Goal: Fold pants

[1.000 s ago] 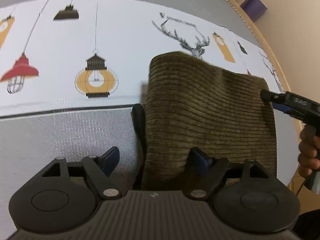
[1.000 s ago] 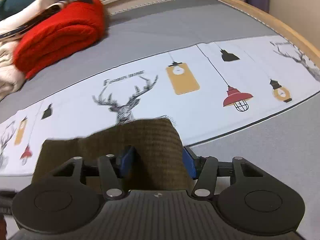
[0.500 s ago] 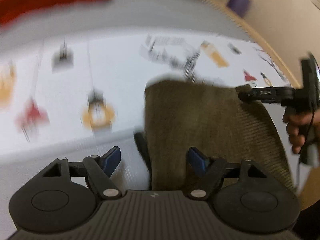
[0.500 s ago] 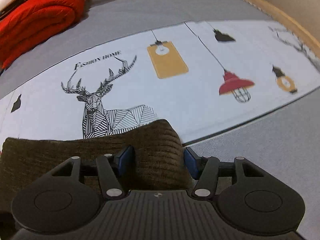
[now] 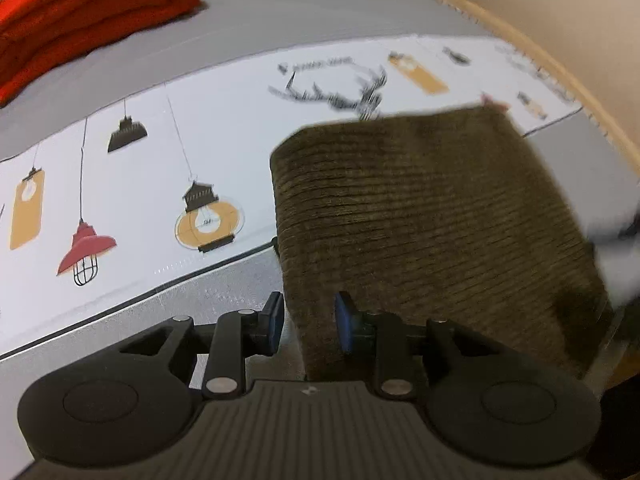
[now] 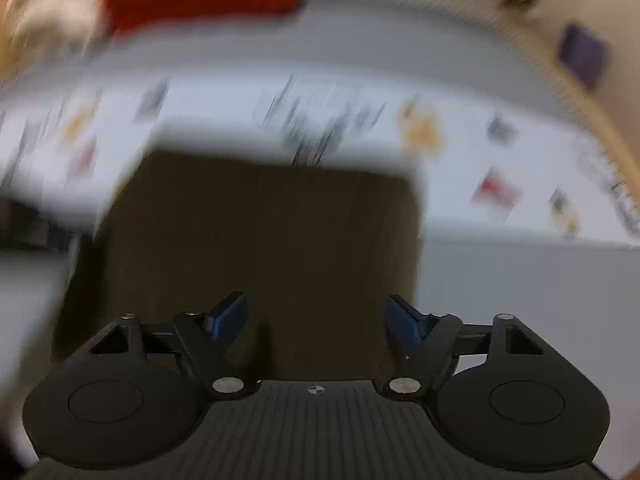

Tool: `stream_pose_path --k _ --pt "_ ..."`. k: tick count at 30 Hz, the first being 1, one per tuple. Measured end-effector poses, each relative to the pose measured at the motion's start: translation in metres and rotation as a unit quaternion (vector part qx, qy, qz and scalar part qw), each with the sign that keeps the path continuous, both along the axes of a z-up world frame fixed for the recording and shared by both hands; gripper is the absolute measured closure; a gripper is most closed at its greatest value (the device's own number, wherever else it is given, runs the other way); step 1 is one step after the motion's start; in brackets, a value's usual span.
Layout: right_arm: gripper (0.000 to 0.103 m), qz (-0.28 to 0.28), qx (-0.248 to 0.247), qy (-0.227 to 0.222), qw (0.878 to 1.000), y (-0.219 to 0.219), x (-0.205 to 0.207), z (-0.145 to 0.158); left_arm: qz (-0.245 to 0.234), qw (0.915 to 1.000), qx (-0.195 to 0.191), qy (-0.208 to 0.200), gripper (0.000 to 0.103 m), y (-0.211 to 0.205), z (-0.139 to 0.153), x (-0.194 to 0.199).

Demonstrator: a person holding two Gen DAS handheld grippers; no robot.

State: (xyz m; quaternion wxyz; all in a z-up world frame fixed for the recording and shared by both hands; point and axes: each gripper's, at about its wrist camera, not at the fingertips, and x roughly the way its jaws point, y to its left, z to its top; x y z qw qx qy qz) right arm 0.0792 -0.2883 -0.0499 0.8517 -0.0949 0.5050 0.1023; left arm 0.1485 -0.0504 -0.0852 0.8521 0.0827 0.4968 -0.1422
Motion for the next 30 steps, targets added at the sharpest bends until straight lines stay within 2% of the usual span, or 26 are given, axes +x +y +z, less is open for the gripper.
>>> stream_pose_path --k 1,2,4,7,9,10,12,14,17,19,22,24,25,26,28,30 --pt "0.025 0.017 -0.029 0.034 0.999 0.004 -0.011 -0.014 -0.009 0.9999 0.001 -0.012 0.072 -0.002 0.007 -0.006" --pt "0.023 0.033 -0.062 0.044 0.997 0.007 -0.024 -0.026 -0.019 0.9996 -0.001 -0.020 0.072 -0.003 0.012 -0.012" --pt "0.022 0.041 -0.078 0.015 0.996 0.008 -0.036 -0.027 -0.039 0.9991 -0.003 -0.016 0.072 -0.009 0.012 -0.022" --pt "0.018 -0.008 -0.043 0.024 0.999 -0.008 -0.037 -0.027 -0.066 0.9963 0.048 0.027 0.065 -0.017 -0.011 -0.040" --pt "0.018 -0.052 -0.018 0.044 0.998 -0.022 -0.036 -0.024 -0.075 0.9939 0.080 0.011 0.063 -0.025 -0.012 -0.056" --pt "0.018 -0.071 -0.014 0.050 0.996 -0.026 -0.037 -0.018 -0.073 0.9945 0.076 0.002 0.060 -0.028 -0.003 -0.063" --pt "0.021 -0.100 -0.022 0.029 0.994 -0.029 -0.043 0.002 -0.055 0.9975 0.040 -0.022 0.026 -0.028 0.021 -0.077" --pt "0.021 -0.123 -0.012 -0.015 0.992 -0.031 -0.056 0.030 -0.026 0.9970 0.010 -0.072 0.012 -0.027 0.054 -0.095" --pt "0.015 -0.158 0.050 -0.086 0.982 -0.038 -0.084 0.073 0.004 0.9898 -0.010 -0.142 0.008 -0.028 0.099 -0.127" --pt "0.011 -0.174 0.075 -0.128 0.974 -0.041 -0.104 0.090 0.025 0.9840 -0.023 -0.175 0.008 -0.028 0.122 -0.151" --pt "0.009 -0.174 0.109 -0.178 0.962 -0.043 -0.130 0.098 0.058 0.9810 -0.079 -0.167 0.007 -0.021 0.134 -0.170" --pt "0.009 -0.173 0.121 -0.185 0.960 -0.040 -0.140 0.092 0.101 0.9753 -0.117 -0.158 0.007 -0.014 0.126 -0.178" --pt "0.009 -0.171 0.117 -0.182 0.961 -0.036 -0.142 0.088 0.110 0.9747 -0.123 -0.151 0.007 -0.013 0.117 -0.180" --pt "0.009 -0.170 0.106 -0.180 0.963 -0.032 -0.140 0.085 0.111 0.9777 -0.112 -0.138 0.003 -0.015 0.106 -0.182" --pt "0.009 -0.176 0.082 -0.179 0.964 -0.024 -0.142 0.079 0.102 0.9882 -0.049 -0.103 0.001 -0.028 0.090 -0.183" --pt "0.009 -0.174 0.077 -0.166 0.968 -0.022 -0.138 0.073 0.082 0.9901 -0.025 -0.111 0.001 -0.036 0.083 -0.182"
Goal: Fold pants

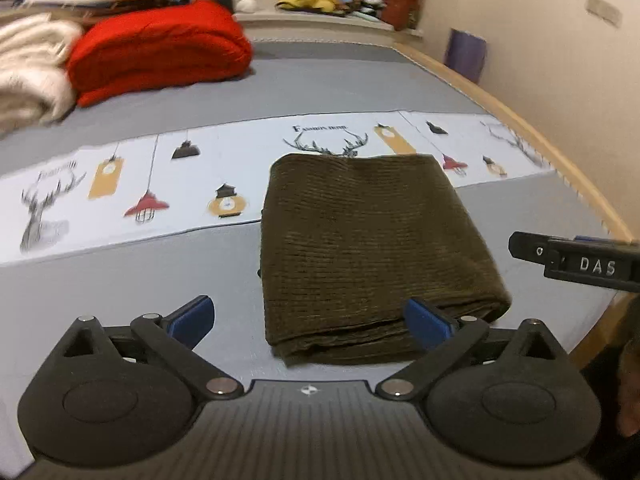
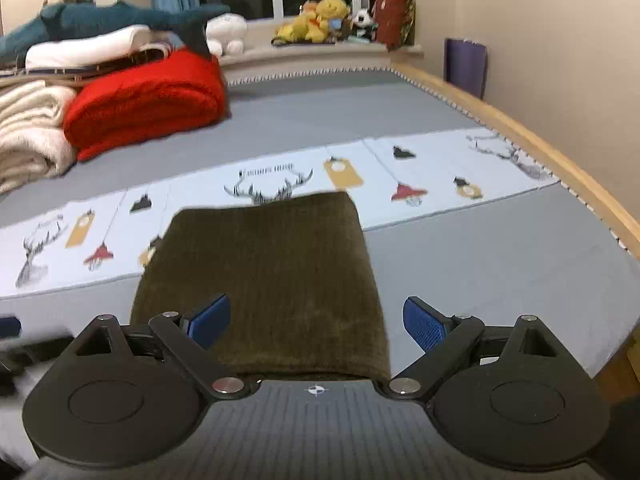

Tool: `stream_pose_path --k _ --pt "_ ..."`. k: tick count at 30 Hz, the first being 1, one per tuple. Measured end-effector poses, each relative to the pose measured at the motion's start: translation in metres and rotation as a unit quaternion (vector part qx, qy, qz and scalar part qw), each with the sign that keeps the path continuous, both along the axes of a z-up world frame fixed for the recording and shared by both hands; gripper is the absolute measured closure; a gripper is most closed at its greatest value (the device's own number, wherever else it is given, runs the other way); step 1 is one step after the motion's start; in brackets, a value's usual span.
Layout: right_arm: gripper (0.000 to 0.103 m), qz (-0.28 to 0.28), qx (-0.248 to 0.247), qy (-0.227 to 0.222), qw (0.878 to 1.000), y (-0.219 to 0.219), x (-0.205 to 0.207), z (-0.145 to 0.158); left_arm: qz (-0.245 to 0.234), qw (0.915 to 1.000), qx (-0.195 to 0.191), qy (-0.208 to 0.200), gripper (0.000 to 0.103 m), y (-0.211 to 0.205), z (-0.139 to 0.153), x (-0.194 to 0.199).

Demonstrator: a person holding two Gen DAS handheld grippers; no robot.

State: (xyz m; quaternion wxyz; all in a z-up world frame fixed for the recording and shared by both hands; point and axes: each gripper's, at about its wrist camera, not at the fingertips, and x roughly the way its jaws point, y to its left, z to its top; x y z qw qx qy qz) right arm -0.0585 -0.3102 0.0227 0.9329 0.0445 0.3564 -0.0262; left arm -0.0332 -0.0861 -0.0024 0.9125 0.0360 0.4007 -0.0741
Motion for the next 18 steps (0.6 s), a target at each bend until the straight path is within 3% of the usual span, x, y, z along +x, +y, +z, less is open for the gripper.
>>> stream_pose_path --k 3,9,18 --pt "0.009 0.001 -0.012 0.030 0.999 0.006 0.000 -0.010 -0.002 0.9994 0.033 -0.007 0.001 -0.004 -0.011 0.004" --pt "0.009 -0.011 -0.016 0.056 0.998 0.008 0.002 -0.019 0.039 0.9991 0.008 0.012 0.001 0.009 -0.026 0.020" --pt "0.009 -0.004 -0.021 0.062 0.998 0.013 0.004 -0.022 0.026 0.9996 0.001 -0.003 0.001 -0.001 -0.019 0.022"
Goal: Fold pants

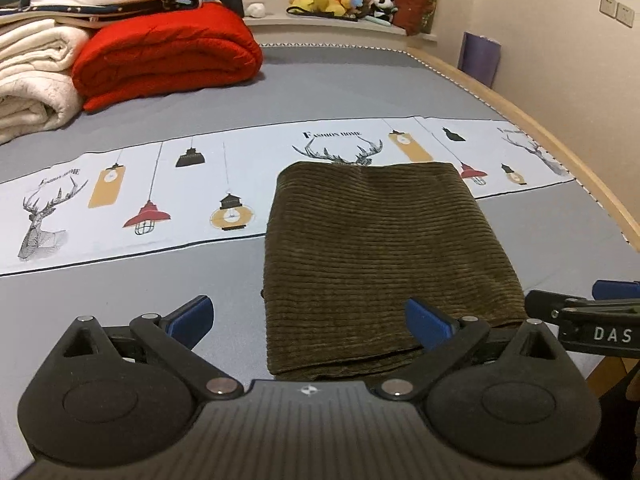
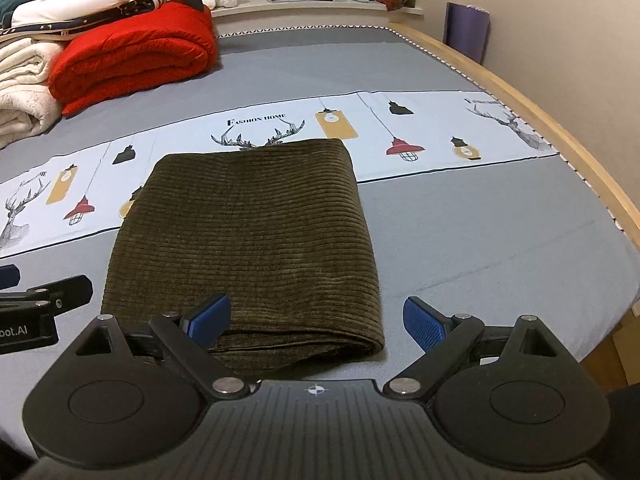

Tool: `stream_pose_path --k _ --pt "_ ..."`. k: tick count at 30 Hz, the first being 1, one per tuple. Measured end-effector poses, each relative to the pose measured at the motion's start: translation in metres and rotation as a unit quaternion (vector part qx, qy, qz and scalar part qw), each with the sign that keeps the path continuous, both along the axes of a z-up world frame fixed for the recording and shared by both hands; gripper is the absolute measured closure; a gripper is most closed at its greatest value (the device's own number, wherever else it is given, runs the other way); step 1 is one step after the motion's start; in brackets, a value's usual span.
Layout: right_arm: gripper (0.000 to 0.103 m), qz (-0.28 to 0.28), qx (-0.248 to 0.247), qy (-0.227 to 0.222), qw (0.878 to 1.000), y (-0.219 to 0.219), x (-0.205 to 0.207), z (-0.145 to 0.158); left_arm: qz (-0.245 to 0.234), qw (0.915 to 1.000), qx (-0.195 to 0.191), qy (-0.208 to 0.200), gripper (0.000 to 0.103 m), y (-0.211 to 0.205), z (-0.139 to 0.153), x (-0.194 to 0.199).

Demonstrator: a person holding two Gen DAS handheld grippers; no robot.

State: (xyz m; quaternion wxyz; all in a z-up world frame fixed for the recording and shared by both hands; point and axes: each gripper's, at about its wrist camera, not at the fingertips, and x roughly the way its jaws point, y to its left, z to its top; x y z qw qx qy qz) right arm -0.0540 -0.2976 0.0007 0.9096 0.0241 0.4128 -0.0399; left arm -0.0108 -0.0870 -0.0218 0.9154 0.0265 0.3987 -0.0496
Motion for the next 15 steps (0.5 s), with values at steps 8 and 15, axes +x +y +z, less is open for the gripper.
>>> stream_pose_path --k 8,15 --pt "0.009 0.006 -0.001 0.001 1.000 0.0031 0.0022 -0.0002 -0.005 0.9999 -0.002 0.012 0.001 -0.0025 -0.0068 0.0010" --pt "0.009 0.008 -0.003 0.004 1.000 0.0040 0.0026 -0.0012 -0.006 0.9998 -0.009 0.018 0.001 -0.0037 -0.0078 0.0027"
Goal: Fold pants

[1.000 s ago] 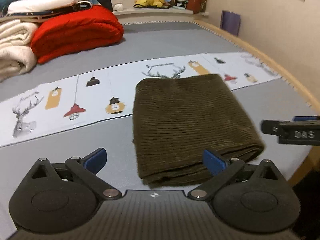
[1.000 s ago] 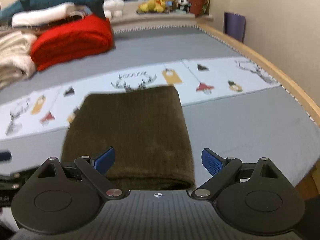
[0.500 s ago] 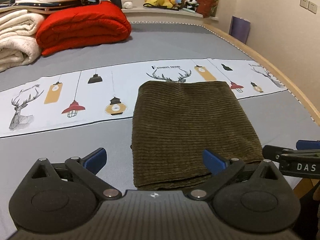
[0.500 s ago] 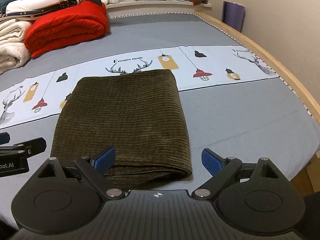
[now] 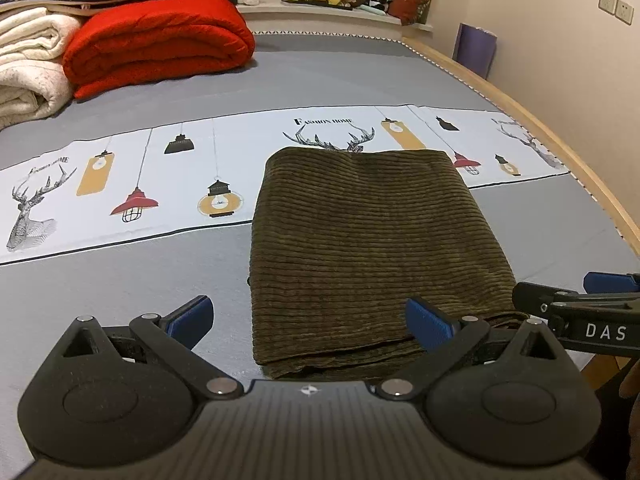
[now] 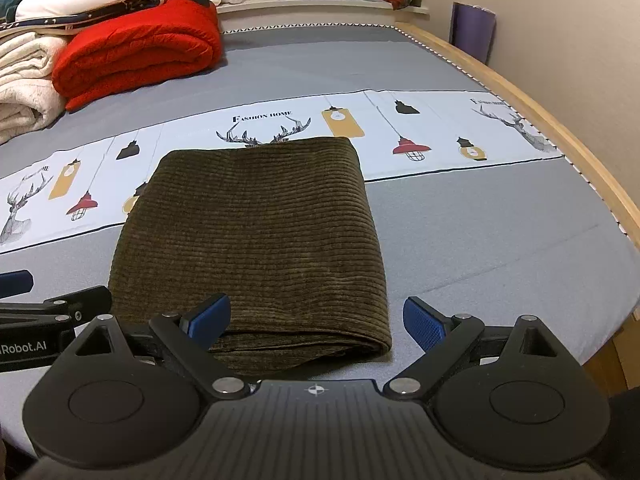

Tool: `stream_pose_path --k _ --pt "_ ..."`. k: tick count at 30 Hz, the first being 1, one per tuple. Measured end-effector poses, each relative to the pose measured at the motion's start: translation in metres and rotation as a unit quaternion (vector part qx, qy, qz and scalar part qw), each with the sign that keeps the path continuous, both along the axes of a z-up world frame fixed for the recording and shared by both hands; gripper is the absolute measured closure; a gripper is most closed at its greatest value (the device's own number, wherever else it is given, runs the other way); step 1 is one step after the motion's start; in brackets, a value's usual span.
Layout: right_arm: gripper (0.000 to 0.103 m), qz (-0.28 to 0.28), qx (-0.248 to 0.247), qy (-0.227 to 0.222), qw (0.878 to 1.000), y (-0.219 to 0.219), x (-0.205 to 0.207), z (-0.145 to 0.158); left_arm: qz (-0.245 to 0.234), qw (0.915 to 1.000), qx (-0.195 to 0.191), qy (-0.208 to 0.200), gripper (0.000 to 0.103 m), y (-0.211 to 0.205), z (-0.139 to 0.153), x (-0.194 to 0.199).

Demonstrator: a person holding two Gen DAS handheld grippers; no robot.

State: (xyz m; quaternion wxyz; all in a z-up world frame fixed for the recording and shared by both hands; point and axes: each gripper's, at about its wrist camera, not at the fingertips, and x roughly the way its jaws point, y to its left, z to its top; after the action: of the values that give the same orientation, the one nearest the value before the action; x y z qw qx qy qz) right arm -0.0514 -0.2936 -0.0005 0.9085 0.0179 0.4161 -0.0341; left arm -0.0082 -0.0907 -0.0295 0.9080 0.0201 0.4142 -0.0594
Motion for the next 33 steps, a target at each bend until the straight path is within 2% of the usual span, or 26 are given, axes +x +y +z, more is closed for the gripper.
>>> stream_pose_path --k 33 --pt "0.009 0.000 -0.006 0.002 1.000 0.0001 -0.0009 -0.0017 -0.012 0.9999 0.001 0.012 0.000 -0.0086 -0.0065 0.0029"
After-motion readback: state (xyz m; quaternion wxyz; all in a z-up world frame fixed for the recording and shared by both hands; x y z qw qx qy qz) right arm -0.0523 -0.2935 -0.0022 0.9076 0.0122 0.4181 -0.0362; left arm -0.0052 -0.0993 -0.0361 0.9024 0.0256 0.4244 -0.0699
